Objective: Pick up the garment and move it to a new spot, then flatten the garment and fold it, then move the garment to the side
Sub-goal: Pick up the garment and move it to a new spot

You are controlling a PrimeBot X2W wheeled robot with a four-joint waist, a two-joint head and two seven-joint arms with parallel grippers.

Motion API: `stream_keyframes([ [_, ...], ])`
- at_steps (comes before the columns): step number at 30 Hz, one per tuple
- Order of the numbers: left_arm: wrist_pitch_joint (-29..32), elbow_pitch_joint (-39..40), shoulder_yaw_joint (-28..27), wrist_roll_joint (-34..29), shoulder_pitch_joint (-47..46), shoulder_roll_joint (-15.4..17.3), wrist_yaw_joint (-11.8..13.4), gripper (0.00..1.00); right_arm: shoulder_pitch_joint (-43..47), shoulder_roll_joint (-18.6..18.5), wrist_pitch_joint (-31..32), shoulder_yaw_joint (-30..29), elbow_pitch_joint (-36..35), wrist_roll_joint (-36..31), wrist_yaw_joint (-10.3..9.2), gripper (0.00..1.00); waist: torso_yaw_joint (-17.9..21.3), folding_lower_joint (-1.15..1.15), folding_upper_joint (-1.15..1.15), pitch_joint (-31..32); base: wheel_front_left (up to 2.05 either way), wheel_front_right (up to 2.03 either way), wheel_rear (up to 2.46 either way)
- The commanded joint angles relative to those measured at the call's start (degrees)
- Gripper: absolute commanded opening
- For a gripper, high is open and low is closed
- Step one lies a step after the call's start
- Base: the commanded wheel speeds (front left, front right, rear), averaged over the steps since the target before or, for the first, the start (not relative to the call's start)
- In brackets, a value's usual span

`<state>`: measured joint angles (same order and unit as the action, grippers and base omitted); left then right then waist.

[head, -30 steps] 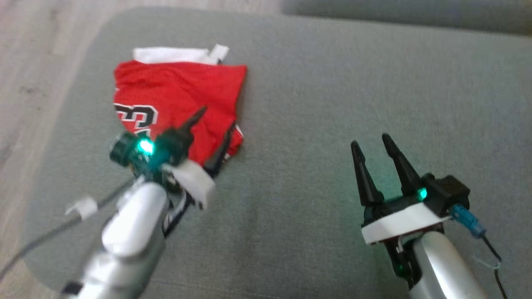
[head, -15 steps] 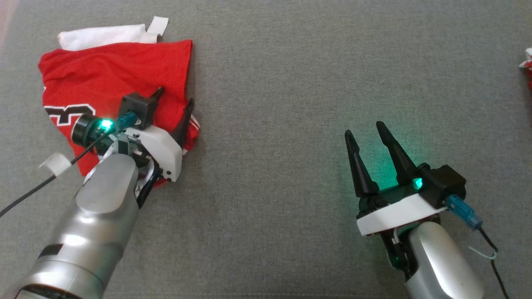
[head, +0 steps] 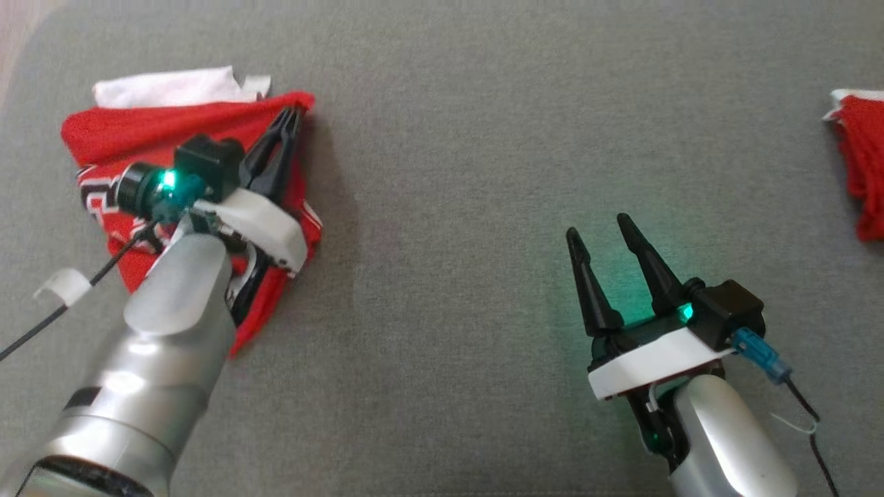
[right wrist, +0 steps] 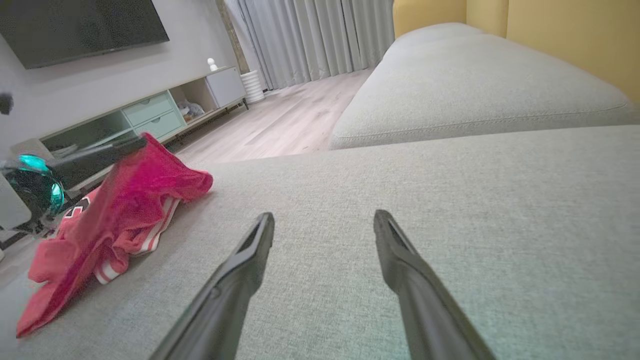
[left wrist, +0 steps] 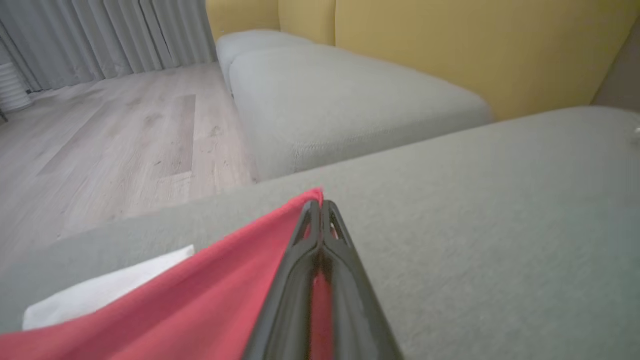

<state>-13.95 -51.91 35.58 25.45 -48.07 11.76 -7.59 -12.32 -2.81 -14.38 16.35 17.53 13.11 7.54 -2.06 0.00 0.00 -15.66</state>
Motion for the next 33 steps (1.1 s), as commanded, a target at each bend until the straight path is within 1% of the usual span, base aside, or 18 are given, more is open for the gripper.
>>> stream_keyframes([
  [1, -0.72, 2.56, -1.53, 0.73, -3.25, 1.99, 0.10, 0.00, -0.60, -0.07, -0.62, 1.37, -1.45, 0.42, -0.05, 1.00, 0.83, 0.00, 0.00, 1.36, 0.00, 0.00, 0.00],
  [6, -1.01, 12.38, -1.67, 3.65, -4.13, 3.45, 0.10, 0.00, 0.19, -0.07, -0.62, 1.86, -0.88, 1.93, -0.05, 1.00, 2.57, 0.00, 0.00, 4.52, 0.00, 0.00, 0.00],
  [11, -0.81, 20.63, -1.11, 7.34, -5.26, 5.17, 0.10, 0.00, 0.67, -0.07, -0.62, 2.76, -1.04, 3.84, -0.05, 1.00, 5.42, 0.00, 0.00, 6.84, 0.00, 0.00, 0.00],
  [15, 1.80, 26.08, -1.28, 9.80, -6.89, 6.51, 0.10, 0.00, 0.53, -0.07, -0.62, 4.55, -1.60, 5.24, -0.05, 1.00, 8.38, 0.00, 0.00, 6.86, 0.00, 0.00, 0.00],
  [19, 4.63, 30.35, -0.24, 9.75, -8.36, 6.93, 0.14, 0.00, 0.22, -0.07, -0.62, 6.26, -2.32, 6.54, -0.05, 1.00, 11.80, 0.00, 0.00, 6.08, 0.00, 0.00, 0.00],
  [23, 6.37, 32.72, 1.20, 9.19, -10.26, 5.56, 0.35, 0.00, -0.42, -0.07, -0.62, 7.32, -3.00, 7.63, -0.05, 1.00, 15.57, 0.00, 0.00, 4.54, 0.00, 0.00, 0.00],
  [26, 5.97, 33.49, 2.13, 8.59, -12.61, 3.43, 0.40, 0.00, -0.96, -0.07, -0.62, 8.03, -3.56, 8.38, -0.05, 1.00, 18.37, 0.00, 0.00, 3.23, 0.00, 0.00, 0.00],
  [29, 5.71, 32.77, 3.34, 8.06, -15.16, 0.95, 0.41, 0.00, -1.30, -0.07, -0.62, 8.75, -4.03, 9.08, -0.05, 1.00, 20.92, 0.00, 0.00, 1.87, 0.00, 0.00, 0.00],
  [30, 5.71, 32.77, 3.34, 8.06, -15.16, 0.95, 0.41, 0.00, -1.30, -0.07, -0.62, 8.75, -4.03, 9.08, -0.05, 1.00, 20.92, 0.00, 0.00, 1.87, 0.00, 0.00, 0.00],
  [33, 5.45, 30.31, 5.21, 7.99, -17.05, -1.40, 0.31, 0.00, -1.45, -0.07, -0.62, 9.39, -4.37, 9.62, -0.05, 1.00, 22.67, 0.00, 0.00, 0.95, 0.00, 0.00, 0.00],
])
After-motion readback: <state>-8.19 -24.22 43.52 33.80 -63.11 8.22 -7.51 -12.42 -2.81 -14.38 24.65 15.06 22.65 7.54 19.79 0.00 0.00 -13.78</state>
